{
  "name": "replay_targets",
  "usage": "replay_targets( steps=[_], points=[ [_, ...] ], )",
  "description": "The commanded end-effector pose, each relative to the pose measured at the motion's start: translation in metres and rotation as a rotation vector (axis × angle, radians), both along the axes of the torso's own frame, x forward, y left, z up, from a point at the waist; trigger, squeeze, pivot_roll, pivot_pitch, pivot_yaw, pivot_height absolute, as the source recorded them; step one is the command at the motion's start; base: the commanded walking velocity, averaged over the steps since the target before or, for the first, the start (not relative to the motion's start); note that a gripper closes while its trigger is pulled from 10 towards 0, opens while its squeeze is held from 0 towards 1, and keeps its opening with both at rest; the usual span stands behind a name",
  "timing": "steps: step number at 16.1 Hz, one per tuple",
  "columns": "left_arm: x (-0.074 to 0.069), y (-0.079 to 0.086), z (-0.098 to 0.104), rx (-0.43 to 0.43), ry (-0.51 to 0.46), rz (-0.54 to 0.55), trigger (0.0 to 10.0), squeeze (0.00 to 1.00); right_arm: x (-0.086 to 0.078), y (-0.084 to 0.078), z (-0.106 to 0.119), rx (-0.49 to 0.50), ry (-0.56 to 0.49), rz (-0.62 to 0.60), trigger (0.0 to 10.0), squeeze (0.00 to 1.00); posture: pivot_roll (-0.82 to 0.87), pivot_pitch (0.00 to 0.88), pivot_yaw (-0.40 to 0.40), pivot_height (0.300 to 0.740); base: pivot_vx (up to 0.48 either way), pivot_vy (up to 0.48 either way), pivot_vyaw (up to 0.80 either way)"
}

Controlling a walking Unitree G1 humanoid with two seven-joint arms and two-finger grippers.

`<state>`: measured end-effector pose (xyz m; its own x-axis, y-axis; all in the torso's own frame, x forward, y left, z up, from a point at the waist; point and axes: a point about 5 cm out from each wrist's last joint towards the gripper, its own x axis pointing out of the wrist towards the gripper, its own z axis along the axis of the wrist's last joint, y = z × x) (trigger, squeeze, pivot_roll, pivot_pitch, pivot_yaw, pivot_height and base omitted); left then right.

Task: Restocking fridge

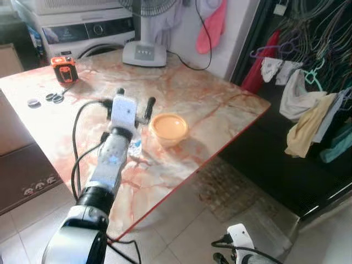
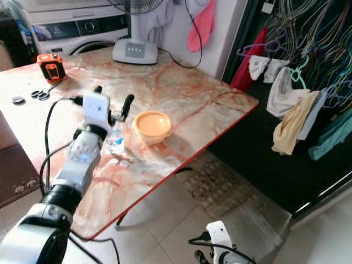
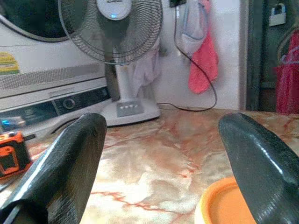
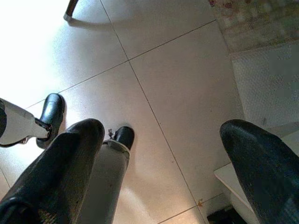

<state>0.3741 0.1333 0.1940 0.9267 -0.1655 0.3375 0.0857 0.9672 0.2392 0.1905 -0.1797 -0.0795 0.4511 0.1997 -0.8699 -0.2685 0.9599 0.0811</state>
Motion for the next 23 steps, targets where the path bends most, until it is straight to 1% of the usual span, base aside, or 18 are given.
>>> replay_targets(
  steps=[1, 3, 4, 5, 6, 7, 8, 9, 10, 12, 14, 15, 17, 19, 20, 21, 22, 23],
  points=[
    [0.004, -0.013, 0.02, 0.023, -0.029, -0.012, 10.0, 0.0, 0.0, -0.004, 0.001, -0.006, -0.001, -0.01, 10.0, 0.0, -0.03, 0.0, -0.128, 0.74, 0.0, 0.0, 0.0],
    [0.007, -0.017, 0.035, 0.015, -0.027, 0.022, 10.0, 0.0, 0.0, -0.004, 0.0, -0.005, 0.001, -0.009, 10.0, 0.0, -0.03, 0.0, -0.128, 0.74, 0.0, 0.0, 0.0],
    [0.012, -0.012, 0.03, 0.031, 0.069, 0.081, 10.0, 0.0, 0.0, -0.003, 0.0, -0.004, 0.004, -0.007, 10.0, 0.0, -0.02, 0.0, -0.127, 0.74, 0.0, 0.0, 0.0],
    [0.016, -0.006, 0.019, 0.019, 0.188, 0.124, 10.0, 0.0, -0.001, -0.003, 0.0, -0.003, 0.007, -0.004, 10.0, 0.0, -0.02, 0.0, -0.127, 0.74, 0.0, 0.0, 0.0],
    [0.016, -0.001, 0.009, -0.003, 0.286, 0.136, 10.0, 0.0, -0.001, -0.003, 0.0, -0.002, 0.009, -0.004, 10.0, 0.0, -0.02, 0.0, -0.124, 0.74, 0.0, 0.0, 0.0],
    [0.016, 0.001, 0.009, -0.003, 0.305, 0.142, 10.0, 0.0, -0.001, -0.003, 0.0, -0.002, 0.01, -0.003, 10.0, 0.0, -0.02, 0.0, -0.124, 0.74, 0.0, 0.0, 0.0],
    [0.016, 0.001, 0.01, -0.027, 0.327, 0.135, 10.0, 0.0, -0.002, -0.003, 0.0, -0.002, 0.011, -0.002, 10.0, 0.0, -0.01, 0.0, -0.122, 0.74, 0.0, 0.0, 0.0],
    [0.015, -0.004, 0.027, -0.107, 0.338, 0.088, 10.0, 0.0, -0.002, -0.002, -0.001, -0.002, 0.014, 0.0, 10.0, 0.0, -0.01, 0.0, -0.12, 0.74, 0.0, 0.0, 0.0],
    [0.014, -0.006, 0.032, -0.114, 0.343, 0.071, 10.0, 0.0, -0.002, -0.002, -0.001, -0.002, 0.015, 0.0, 10.0, 0.0, -0.01, 0.0, -0.12, 0.74, 0.0, 0.0, 0.0],
    [0.009, -0.014, 0.042, -0.112, 0.427, 0.009, 10.0, 0.0, -0.002, -0.002, -0.001, 0.0, 0.016, 0.0, 10.0, 0.0, 0.01, 0.0, -0.113, 0.74, 0.0, 0.0, 0.0],
    [0.008, -0.014, 0.047, -0.104, 0.461, 0.0, 10.0, 0.0, -0.003, -0.001, -0.001, 0.001, 0.016, 0.0, 10.0, 0.0, 0.01, 0.0, -0.11, 0.74, 0.0, 0.0, 0.0],
    [0.008, -0.012, 0.045, -0.08, 0.455, 0.007, 10.0, 0.0, -0.003, -0.001, -0.001, 0.002, 0.016, 0.0, 10.0, 0.0, 0.01, 0.0, -0.11, 0.74, 0.0, 0.0, 0.0],
    [0.007, -0.011, 0.034, -0.03, 0.422, 0.013, 10.0, 0.0, -0.002, -0.001, -0.001, 0.006, 0.013, 0.0, 10.0, 0.0, 0.01, 0.0, -0.114, 0.74, 0.0, 0.0, 0.0],
    [0.006, -0.009, 0.025, -0.006, 0.444, 0.043, 10.0, 0.0, -0.001, -0.001, 0.0, 0.006, 0.013, -0.001, 10.0, 0.0, 0.0, 0.0, -0.114, 0.74, 0.0, 0.0, 0.0],
    [0.005, -0.008, 0.023, -0.004, 0.441, 0.053, 10.0, 0.0, -0.001, -0.002, 0.0, 0.005, 0.013, 0.0, 10.0, 0.0, 0.0, 0.0, -0.114, 0.74, 0.0, 0.0, 0.0],
    [0.005, -0.004, 0.017, 0.021, 0.427, 0.076, 10.0, 0.0, -0.001, -0.002, 0.0, 0.003, 0.015, 0.004, 10.0, 0.0, 0.01, 0.0, -0.115, 0.74, 0.0, 0.0, 0.0],
    [0.005, -0.003, 0.013, 0.039, 0.408, 0.072, 10.0, 0.0, 0.0, -0.002, 0.0, 0.002, 0.016, 0.004, 10.0, 0.0, 0.01, 0.0, -0.115, 0.74, 0.0, 0.0, 0.0],
    [0.005, -0.004, 0.01, 0.034, 0.408, 0.056, 10.0, 0.0, -0.001, -0.002, 0.0, 0.002, 0.016, 0.003, 10.0, 0.0, 0.01, 0.0, -0.115, 0.74, 0.0, 0.0, 0.0]
  ],
)
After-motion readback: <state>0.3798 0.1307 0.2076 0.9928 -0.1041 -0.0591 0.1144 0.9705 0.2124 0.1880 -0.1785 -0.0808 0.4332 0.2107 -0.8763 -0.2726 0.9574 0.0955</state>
